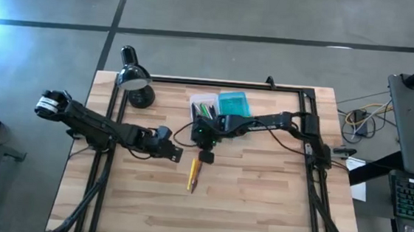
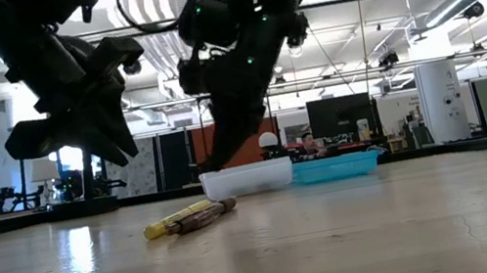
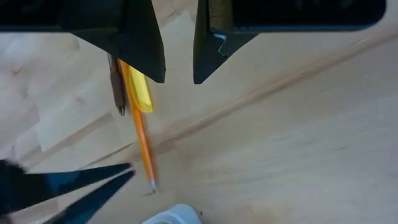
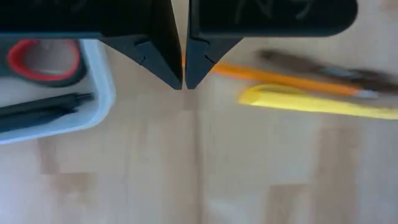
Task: Pick & place school supplies into a supply box
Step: Put the orange pencil into the blue supply box
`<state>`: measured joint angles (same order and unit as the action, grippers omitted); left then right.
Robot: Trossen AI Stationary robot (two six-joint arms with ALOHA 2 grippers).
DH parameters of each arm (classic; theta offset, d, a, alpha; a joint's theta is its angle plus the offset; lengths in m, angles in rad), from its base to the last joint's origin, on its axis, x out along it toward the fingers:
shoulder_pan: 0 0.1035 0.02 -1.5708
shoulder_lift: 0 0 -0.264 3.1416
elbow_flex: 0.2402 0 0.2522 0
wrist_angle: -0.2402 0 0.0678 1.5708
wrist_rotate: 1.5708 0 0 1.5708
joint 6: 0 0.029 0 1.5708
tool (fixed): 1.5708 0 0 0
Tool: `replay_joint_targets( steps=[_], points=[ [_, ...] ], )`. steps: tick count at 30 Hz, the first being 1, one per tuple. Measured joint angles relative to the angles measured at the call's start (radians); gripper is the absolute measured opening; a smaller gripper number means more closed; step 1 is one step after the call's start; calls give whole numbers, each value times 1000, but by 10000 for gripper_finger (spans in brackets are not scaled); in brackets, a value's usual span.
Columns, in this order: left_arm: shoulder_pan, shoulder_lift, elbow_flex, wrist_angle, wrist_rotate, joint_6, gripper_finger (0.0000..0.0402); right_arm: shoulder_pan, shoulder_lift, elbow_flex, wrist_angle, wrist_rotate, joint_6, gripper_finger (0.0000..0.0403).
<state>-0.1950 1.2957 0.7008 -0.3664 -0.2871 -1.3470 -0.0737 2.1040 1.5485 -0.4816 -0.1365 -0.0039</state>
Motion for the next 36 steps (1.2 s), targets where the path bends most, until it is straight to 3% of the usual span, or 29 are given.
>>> replay_joint_targets(
  steps=[9,14,20,23,28,30,33,36],
  points=[
    [-37,0,1,1,-29,-17,67,2,90,44,-20,43,-65,13],
    [-44,0,0,0,-30,-18,67,8,87,44,-105,113,-76,13],
    [-44,0,-1,0,-59,-9,67,7,60,41,-261,112,-44,13],
    [-44,0,-1,0,-61,3,67,9,35,37,-364,50,33,13],
    [-44,0,-1,0,-64,8,67,8,-53,37,-424,-171,79,13],
    [-44,0,-1,0,-67,9,67,9,-94,27,-417,-126,75,13],
    [-44,0,-2,0,-80,10,67,0,-140,0,-350,44,93,13],
    [-44,0,-2,0,-88,14,67,-39,-135,-38,-318,22,209,13]
  ],
)
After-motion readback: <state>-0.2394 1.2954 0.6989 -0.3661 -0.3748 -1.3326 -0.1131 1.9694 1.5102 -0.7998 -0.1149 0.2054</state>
